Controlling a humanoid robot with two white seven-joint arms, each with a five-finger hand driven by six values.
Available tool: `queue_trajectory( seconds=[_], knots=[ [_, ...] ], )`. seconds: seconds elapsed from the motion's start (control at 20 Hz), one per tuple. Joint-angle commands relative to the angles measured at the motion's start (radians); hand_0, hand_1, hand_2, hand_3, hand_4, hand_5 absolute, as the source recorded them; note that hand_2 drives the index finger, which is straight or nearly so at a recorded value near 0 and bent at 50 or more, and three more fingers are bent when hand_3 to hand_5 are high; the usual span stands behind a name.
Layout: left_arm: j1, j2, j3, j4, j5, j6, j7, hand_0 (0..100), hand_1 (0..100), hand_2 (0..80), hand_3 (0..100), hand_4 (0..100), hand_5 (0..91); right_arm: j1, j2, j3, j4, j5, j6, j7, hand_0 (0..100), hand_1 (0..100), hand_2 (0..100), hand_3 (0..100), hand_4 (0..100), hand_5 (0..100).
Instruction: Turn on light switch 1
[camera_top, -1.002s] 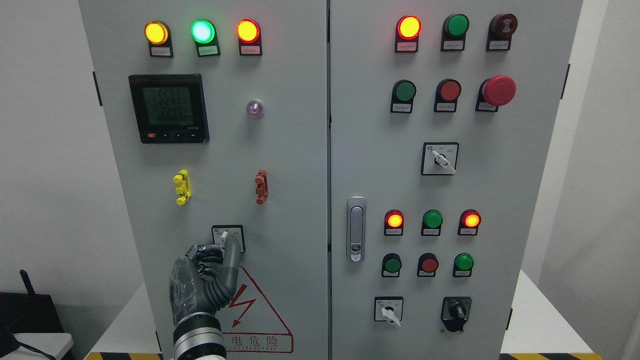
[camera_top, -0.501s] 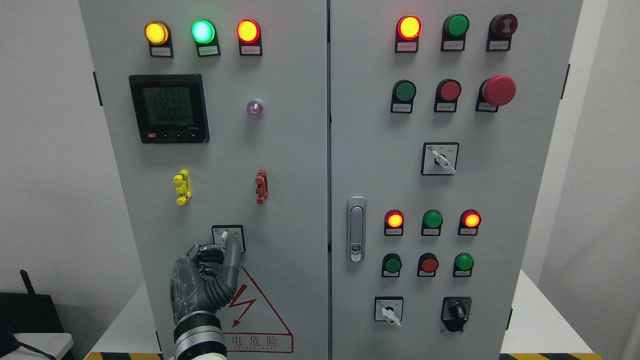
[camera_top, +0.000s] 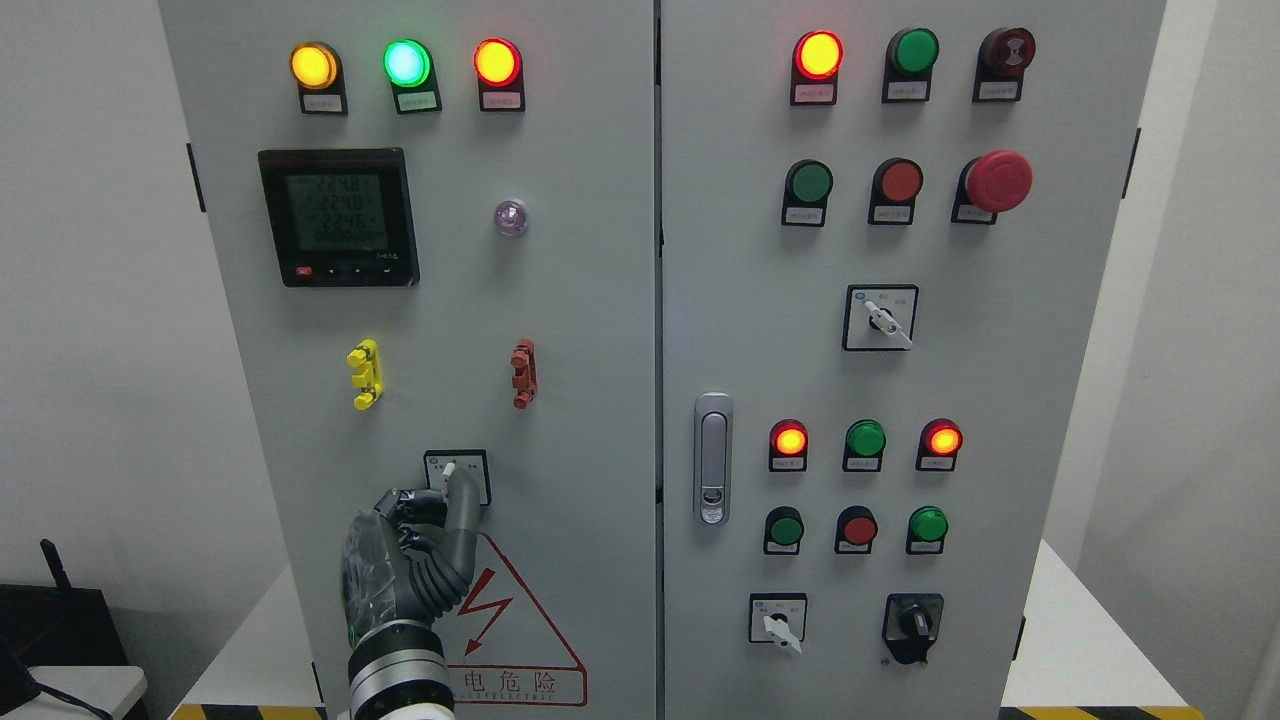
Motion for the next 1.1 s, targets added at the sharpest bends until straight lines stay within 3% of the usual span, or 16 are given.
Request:
queue_trajectory(
  seconds=[0.0,1.05],
  knots=[
    [-0.002,0.0,0.0,0.002,0.001,0.001,-0.002,44,33,44.3,66,80,80.5,0.0,0.0,0.0,0.0,-0.018,0.001,0.001,12,39,0,0,0,0],
    [-0.008,0.0,0.0,0.002,0.001,0.016,-0.009,55,28,44.8,67,81,80.1,0.0,0.0,0.0,0.0,-0.017,0.001,0.001,12,39,0,0,0,0]
  ],
)
